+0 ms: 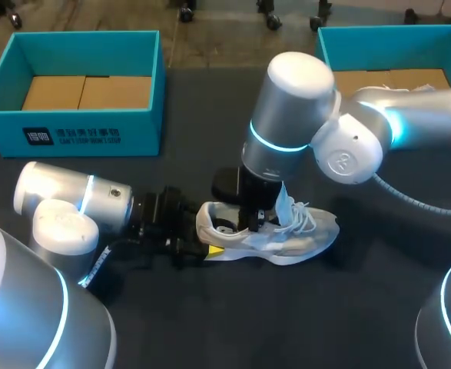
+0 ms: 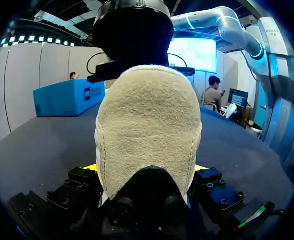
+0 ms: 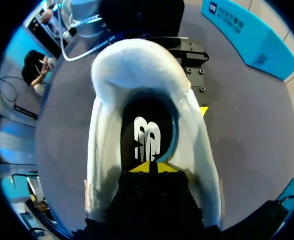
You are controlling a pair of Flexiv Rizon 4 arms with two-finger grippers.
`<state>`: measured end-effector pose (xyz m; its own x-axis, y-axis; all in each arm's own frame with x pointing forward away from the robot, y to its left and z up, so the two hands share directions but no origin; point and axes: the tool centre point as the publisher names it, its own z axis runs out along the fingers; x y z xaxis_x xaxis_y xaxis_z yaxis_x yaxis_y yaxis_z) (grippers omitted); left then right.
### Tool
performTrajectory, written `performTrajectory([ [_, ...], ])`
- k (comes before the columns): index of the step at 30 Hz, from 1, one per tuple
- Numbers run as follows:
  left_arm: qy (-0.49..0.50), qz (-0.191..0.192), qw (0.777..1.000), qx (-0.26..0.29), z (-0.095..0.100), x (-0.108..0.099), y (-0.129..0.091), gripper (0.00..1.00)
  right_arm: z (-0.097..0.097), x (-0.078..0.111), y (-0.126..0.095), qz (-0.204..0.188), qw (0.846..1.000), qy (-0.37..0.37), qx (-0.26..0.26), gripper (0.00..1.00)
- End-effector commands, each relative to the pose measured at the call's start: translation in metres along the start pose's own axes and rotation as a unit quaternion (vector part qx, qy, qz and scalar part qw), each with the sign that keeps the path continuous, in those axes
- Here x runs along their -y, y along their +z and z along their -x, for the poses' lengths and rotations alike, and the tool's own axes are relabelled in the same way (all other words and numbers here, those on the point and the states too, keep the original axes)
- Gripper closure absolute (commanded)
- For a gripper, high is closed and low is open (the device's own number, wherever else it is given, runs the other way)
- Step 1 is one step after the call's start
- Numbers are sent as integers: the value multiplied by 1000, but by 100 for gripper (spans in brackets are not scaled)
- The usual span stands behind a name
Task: Take the shoe out of the shoebox, open the shoe tongue, remove and reinsert the insole, then place the shoe into the shoebox
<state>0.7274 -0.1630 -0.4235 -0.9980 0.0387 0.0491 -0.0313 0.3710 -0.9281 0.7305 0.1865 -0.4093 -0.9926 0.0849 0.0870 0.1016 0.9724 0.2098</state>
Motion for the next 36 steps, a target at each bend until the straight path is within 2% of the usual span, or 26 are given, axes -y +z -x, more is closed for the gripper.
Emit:
performTrajectory([
  [1,0,1,1000,1,1,1,0,100,-22,8,-4,-13,1000,9,22,100],
  [13,0,1,1000,1,1,1,0,100,-17,9,-56,-39,998,-20,41,100],
  [36,0,1,1000,1,1,1,0,100,4,-1,-107,-45,993,-53,95,100],
])
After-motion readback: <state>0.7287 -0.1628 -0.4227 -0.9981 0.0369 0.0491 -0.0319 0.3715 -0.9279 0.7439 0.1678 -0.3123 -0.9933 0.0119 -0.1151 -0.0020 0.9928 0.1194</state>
